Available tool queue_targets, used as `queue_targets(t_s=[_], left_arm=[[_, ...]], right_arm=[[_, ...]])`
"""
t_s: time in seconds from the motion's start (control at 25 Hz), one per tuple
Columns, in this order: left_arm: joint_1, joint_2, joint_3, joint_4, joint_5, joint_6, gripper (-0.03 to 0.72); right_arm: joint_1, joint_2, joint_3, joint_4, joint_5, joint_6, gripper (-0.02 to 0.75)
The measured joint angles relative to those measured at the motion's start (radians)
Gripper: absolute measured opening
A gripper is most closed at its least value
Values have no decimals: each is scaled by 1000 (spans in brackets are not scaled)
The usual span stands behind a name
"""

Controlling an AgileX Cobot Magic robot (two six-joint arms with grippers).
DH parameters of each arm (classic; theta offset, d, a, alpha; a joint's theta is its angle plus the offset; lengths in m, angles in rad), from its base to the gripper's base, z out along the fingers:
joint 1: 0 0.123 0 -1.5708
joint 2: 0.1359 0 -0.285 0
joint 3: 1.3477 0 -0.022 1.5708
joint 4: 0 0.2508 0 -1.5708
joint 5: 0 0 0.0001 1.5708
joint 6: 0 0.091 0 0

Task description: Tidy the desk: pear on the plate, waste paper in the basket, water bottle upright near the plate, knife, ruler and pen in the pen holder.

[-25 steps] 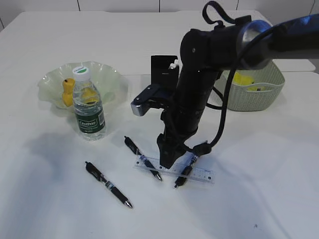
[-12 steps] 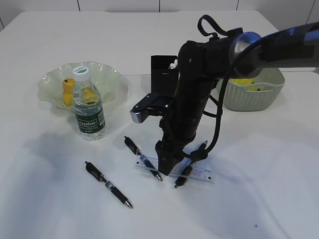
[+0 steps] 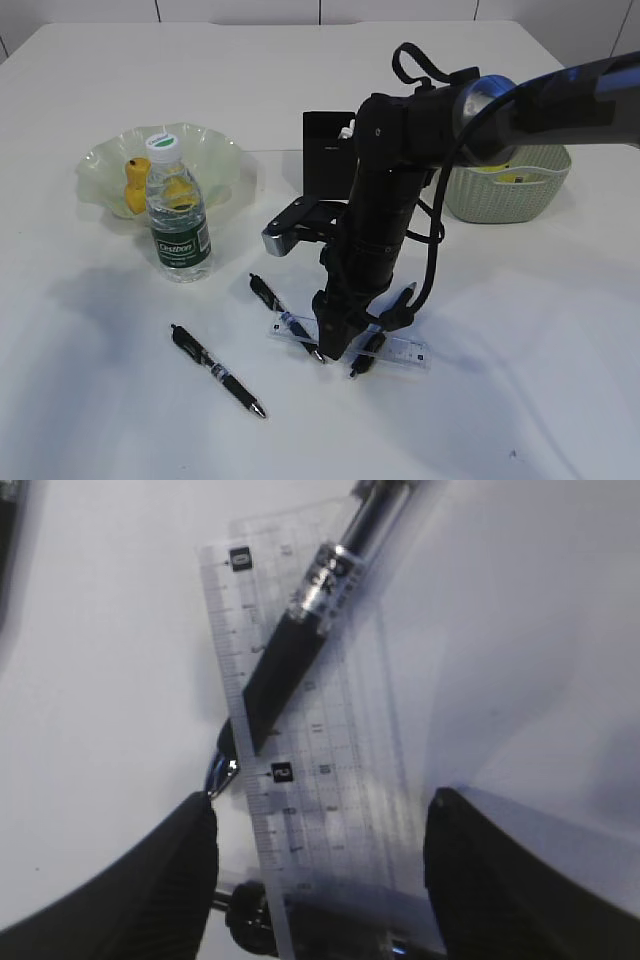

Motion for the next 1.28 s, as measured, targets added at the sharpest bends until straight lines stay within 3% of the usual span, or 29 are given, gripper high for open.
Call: queue_targets(t_s=[1.28], left_arm=[[0,0,0,0,1,0,348]], right_arm=[[2,21,-12,-15,2,0,466]])
